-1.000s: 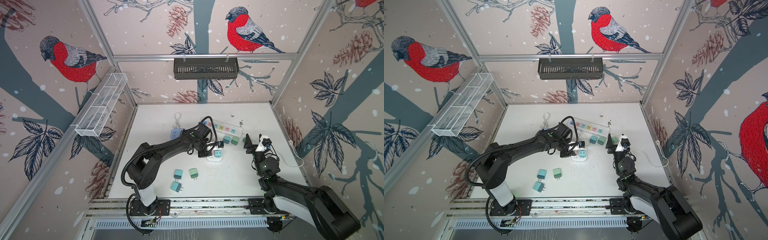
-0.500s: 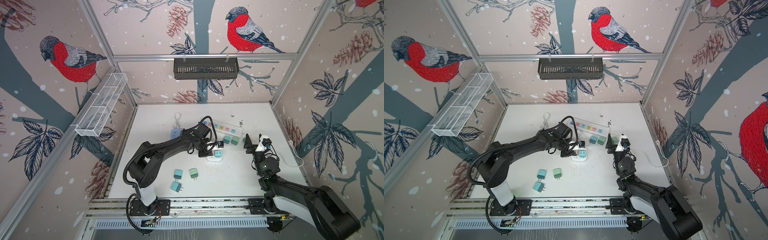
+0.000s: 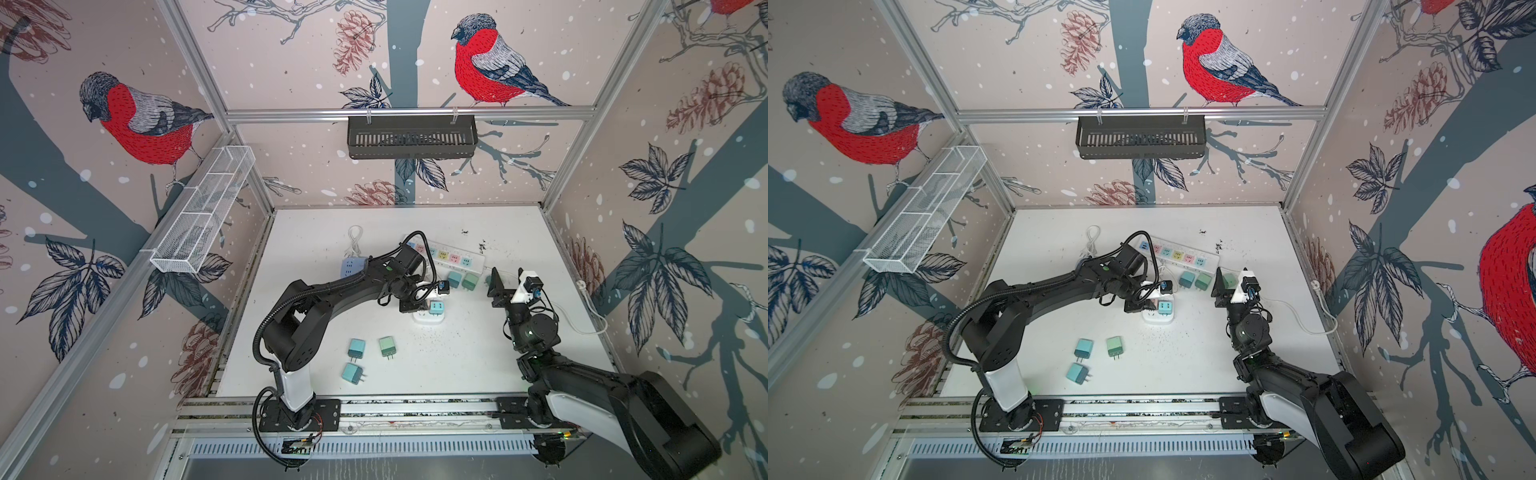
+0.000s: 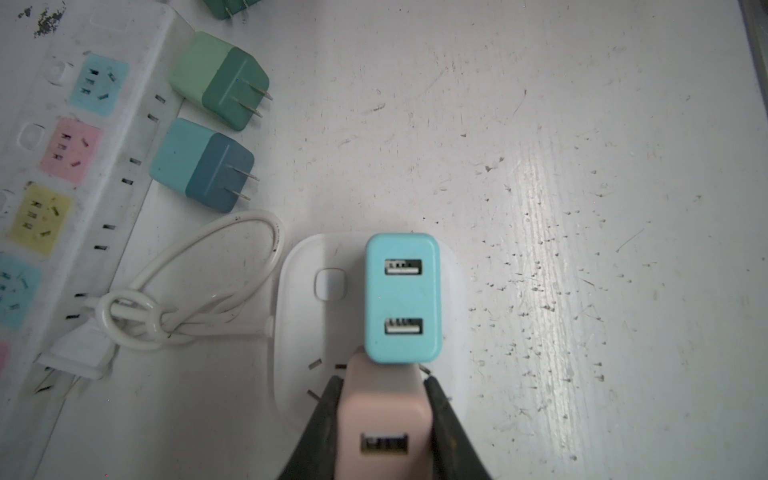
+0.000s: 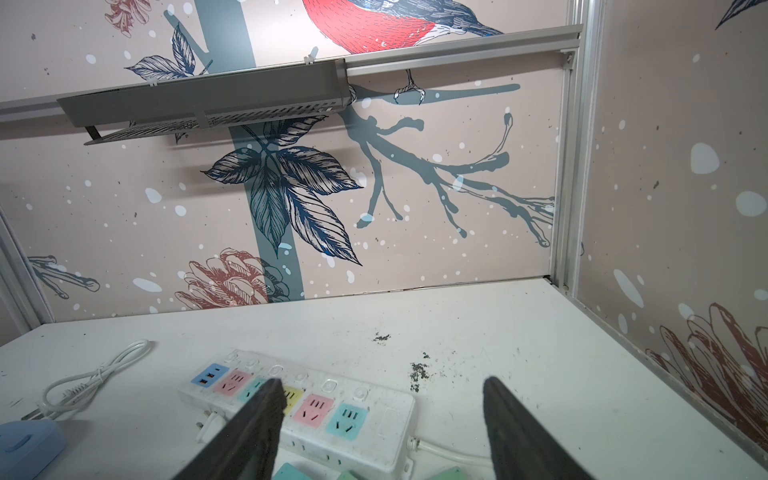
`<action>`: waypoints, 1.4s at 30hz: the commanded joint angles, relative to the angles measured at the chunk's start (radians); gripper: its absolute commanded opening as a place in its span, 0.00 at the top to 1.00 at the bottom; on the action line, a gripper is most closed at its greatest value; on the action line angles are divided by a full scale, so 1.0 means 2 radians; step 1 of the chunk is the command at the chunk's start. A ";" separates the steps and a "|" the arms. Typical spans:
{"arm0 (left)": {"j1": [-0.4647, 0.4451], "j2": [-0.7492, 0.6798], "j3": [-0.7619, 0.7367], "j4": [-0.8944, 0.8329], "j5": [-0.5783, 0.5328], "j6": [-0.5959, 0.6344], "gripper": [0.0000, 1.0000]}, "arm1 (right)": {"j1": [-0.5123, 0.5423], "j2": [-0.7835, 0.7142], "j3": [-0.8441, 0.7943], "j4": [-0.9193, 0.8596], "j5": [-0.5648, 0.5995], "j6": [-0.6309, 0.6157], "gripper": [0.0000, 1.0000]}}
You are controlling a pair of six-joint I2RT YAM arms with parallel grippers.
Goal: Insert the plug
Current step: 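Lower the pink adapter with the left gripper into the socket cube beside the teal adapter, then press the pink adapter down into the socket cube with the left gripper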
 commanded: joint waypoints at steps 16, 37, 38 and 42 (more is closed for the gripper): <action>-0.001 0.005 0.014 -0.029 0.010 -0.006 1.00 | 0.000 -0.002 0.001 0.007 -0.004 0.004 0.25; -0.005 0.015 0.021 -0.042 -0.009 -0.015 1.00 | 0.000 -0.007 -0.001 0.005 -0.005 0.005 0.25; -0.005 0.015 0.022 -0.043 -0.009 -0.015 1.00 | 0.000 -0.007 -0.001 0.005 -0.006 0.005 0.25; -0.006 0.015 0.022 -0.046 -0.013 -0.017 1.00 | 0.000 -0.008 -0.001 0.005 -0.006 0.005 0.25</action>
